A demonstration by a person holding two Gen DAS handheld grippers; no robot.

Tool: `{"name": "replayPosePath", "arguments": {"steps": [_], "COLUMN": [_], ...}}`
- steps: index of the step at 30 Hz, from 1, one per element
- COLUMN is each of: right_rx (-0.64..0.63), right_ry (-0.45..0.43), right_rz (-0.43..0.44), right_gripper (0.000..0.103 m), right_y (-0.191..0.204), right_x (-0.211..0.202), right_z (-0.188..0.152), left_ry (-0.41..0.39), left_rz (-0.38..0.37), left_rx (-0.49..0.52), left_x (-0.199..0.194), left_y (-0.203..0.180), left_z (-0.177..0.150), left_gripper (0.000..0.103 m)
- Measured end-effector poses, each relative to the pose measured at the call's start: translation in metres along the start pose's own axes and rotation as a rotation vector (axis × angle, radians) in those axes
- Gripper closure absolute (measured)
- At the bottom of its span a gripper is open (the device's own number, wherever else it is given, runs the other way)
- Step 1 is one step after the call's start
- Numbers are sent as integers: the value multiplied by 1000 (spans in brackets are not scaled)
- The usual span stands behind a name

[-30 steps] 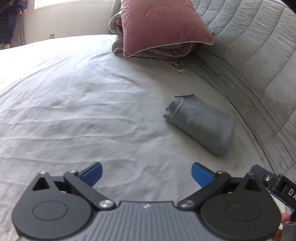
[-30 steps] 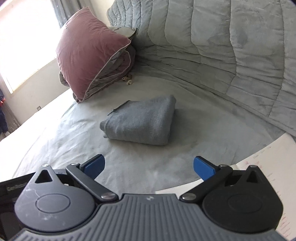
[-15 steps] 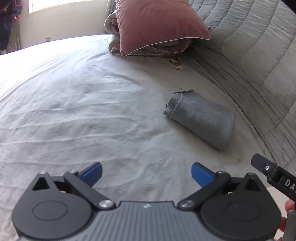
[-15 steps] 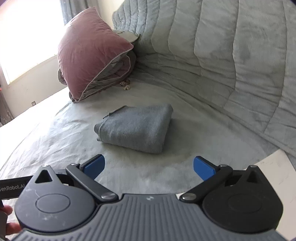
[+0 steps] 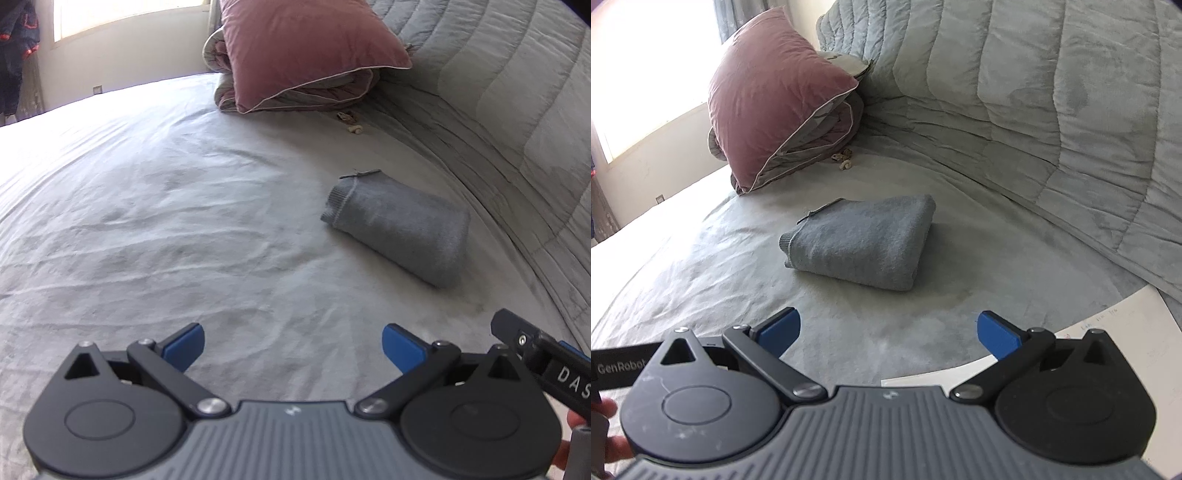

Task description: Fold clothes

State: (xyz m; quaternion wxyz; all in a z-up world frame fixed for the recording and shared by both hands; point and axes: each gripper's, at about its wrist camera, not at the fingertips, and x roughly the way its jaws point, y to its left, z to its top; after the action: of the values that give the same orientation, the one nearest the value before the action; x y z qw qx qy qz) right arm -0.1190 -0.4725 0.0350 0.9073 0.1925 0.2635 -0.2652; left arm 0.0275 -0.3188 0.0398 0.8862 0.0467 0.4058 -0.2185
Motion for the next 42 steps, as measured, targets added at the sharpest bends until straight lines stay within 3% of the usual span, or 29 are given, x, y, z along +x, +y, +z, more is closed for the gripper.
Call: {"name": "replayPosePath", "arguments": {"steps": [17,26,42], "right_rx": [27,-19,-19], "right_ry": [-22,-66,-58], "right_rz": [-3,-58,-67], "right_gripper": [0,0,0], "right_y": [-12,-12,-20], "right_x": [-11,-21,-25], "right_z": [3,6,8], "left_ry": [3,-8,-14], "left_rz": [0,14,27], "left_rx": [29,54,68], "left_x": [-6,-14,-23], "left_y": [-21,-23,-23], "left_z": [-2,-6,-8], "left_gripper": [0,0,1]}}
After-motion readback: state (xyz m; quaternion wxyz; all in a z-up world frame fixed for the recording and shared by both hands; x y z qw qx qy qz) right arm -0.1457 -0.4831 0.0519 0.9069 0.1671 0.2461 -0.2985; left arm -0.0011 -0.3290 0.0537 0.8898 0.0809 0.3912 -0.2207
